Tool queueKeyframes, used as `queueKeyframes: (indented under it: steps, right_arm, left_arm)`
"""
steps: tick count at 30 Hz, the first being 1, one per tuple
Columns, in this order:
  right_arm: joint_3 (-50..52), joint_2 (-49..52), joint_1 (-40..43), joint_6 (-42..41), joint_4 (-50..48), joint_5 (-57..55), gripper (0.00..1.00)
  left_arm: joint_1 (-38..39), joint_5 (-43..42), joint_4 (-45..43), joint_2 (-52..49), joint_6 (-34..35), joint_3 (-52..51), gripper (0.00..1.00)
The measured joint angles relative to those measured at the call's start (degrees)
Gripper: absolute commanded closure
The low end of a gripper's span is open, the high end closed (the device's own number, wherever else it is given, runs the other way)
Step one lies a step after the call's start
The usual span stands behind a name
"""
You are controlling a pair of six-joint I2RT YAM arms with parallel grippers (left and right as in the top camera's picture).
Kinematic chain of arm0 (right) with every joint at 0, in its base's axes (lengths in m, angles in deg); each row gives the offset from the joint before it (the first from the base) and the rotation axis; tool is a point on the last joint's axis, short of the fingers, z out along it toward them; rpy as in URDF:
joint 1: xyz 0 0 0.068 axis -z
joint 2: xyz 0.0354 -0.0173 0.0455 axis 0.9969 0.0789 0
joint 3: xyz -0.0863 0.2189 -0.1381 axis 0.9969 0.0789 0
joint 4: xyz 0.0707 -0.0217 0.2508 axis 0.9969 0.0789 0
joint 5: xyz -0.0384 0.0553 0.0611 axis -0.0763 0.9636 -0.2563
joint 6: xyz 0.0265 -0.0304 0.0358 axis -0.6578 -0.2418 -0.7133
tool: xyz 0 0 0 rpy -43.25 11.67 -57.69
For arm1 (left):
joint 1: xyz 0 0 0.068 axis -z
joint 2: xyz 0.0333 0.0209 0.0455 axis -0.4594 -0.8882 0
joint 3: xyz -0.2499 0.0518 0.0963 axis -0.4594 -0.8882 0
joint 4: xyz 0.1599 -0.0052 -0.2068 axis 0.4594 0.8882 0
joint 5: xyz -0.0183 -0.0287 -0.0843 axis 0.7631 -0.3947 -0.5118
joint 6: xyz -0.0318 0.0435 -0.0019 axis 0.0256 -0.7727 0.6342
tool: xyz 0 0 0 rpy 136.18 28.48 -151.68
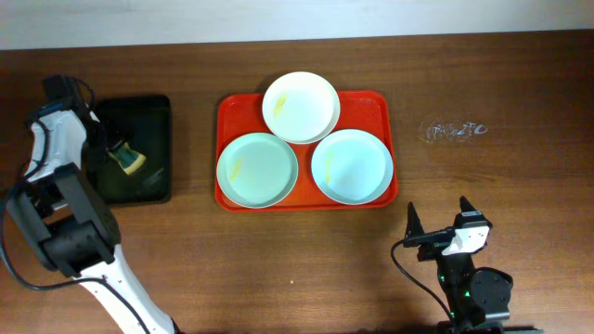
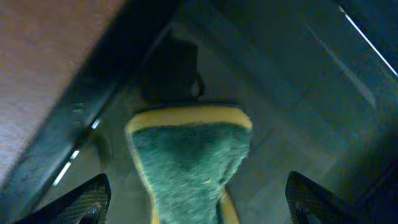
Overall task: Clean dirty plates on tray and stack at the side
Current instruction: 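Grasp the sponge with the left gripper and lift it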
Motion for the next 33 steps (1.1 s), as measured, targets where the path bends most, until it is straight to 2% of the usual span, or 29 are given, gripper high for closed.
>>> queueKeyframes:
  steps: [5,9,11,12,13,14,16,17,18,19,25,26,27,29,30,33]
  right_arm:
    - [0.00,0.00,0.00,0.02,0.00,0.00,0.01]
    - [0.00,0.00,0.00,0.02,0.02,0.00,0.02]
    - [0.00,0.00,0.00,0.00,0.00,0.00,0.01]
    - [0.00,0.00,0.00,0.00,0.02,0.00,0.02]
    - [0.00,0.00,0.00,-0.02,0.02,0.00,0.01]
    - [0.00,0.00,0.00,0.00,0.00,0.00,0.01]
    - [0.00,0.00,0.00,0.00,0.02,0.00,0.01]
    - [0.00,0.00,0.00,0.04,0.02,0.00,0.01]
    - [0.00,0.00,0.00,0.02,0.00,0.00,0.01]
    - [0.00,0.00,0.00,-0.02,0.02,0.00,0.02]
    - [0.00,0.00,0.00,0.00,0.00,0.00,0.02]
    - [0.00,0.00,0.00,-0.04,0.00,0.00,0.02]
    - [0.00,0.00,0.00,0.00,0.00,0.00,0.01]
    - [0.00,0.00,0.00,0.00,0.02,0.00,0.01]
    - [0.00,0.00,0.00,0.00,0.02,0.00,0.01]
    - [0.00,0.00,0.00,-0.02,0.00,0.00,0.02]
  left_arm:
    - [3.67,8.83,-0.63,-0.59,2.01,0.00,0.16]
    - [3.69,13.44,-2.05,-0.68,3.74,0.00,0.16]
    - [3.69,13.86,-3.17,-1.70,4.09,0.00,0.24]
    - [3.69,13.90,-3.17,-2.51,4.31,0.00,0.38]
    - [3.69,13.62,-3.34,-2.91,4.39,0.04,0.58]
    - [3.69,13.38,-3.45,-2.97,4.63,0.11,1.00]
    - [3.76,13.11,-3.58,-3.23,4.85,0.33,1.00]
    - [3.76,13.14,-3.58,-3.28,4.94,0.35,0.99]
    - [3.76,13.16,-3.56,-3.28,4.92,0.39,0.11]
    - [3.76,13.14,-3.54,-3.28,4.94,0.39,0.01]
    - [3.15,11.74,1.97,-3.28,5.20,1.36,0.02]
    - [3.13,10.47,3.06,-3.28,5.22,1.55,0.13]
    - [3.10,8.63,4.42,-3.28,5.20,1.60,0.44]
    - [3.08,7.04,5.75,-3.28,4.94,1.84,0.94]
    - [3.10,6.43,6.29,-3.28,4.87,1.84,1.00]
    - [3.04,4.33,7.06,-3.26,4.90,1.92,1.00]
